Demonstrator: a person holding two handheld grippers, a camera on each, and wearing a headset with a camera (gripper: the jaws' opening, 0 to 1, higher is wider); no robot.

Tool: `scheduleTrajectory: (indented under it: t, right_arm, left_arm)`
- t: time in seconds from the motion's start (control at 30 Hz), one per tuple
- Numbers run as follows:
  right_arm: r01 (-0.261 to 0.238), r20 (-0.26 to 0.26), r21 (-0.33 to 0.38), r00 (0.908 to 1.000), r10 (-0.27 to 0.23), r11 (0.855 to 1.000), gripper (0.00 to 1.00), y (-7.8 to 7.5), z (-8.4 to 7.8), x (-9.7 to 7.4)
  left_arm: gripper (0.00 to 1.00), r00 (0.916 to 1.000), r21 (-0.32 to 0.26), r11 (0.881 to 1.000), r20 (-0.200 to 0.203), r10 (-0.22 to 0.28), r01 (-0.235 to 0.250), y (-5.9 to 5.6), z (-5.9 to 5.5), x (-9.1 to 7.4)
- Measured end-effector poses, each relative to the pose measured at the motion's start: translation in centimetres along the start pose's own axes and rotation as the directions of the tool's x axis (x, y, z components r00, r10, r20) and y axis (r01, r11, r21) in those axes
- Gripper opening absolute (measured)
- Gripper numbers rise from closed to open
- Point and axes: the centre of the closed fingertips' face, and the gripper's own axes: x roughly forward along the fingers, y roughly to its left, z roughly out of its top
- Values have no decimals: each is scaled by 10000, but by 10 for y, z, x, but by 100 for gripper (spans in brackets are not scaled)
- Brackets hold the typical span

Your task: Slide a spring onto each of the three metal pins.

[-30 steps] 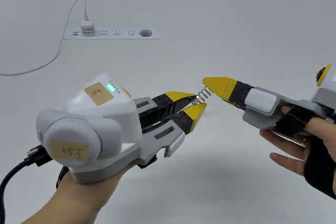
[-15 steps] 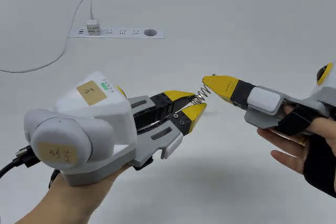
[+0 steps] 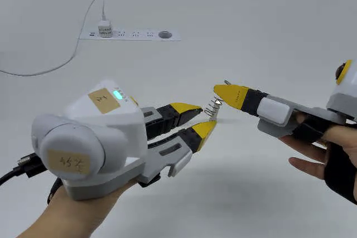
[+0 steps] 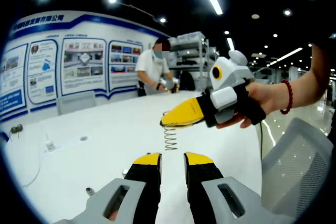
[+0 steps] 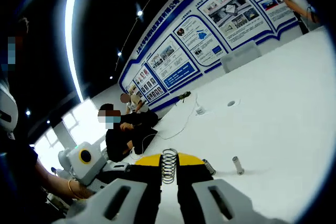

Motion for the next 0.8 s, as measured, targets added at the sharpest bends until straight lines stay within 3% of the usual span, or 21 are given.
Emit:
scheduleTrajectory:
  t: [0.2, 0.47, 0.8]
  right_arm:
    - [461, -122, -1259, 9988, -480, 9910, 11, -11, 4, 4]
    - [995, -51, -2154, 9947, -1030, 9714, 11, -32, 13, 12]
    - [1547, 37, -2699, 9872, -1596, 9504, 11, -57, 17, 20]
  left_arm:
    - [24, 9992, -185, 9993, -239, 331, -336, 8, -9, -10]
    - [32, 9936, -369, 9943, -570, 978, -1000, 24, -22, -26]
    - [46, 9824, -588, 9843, -958, 1602, -1662, 38, -35, -41]
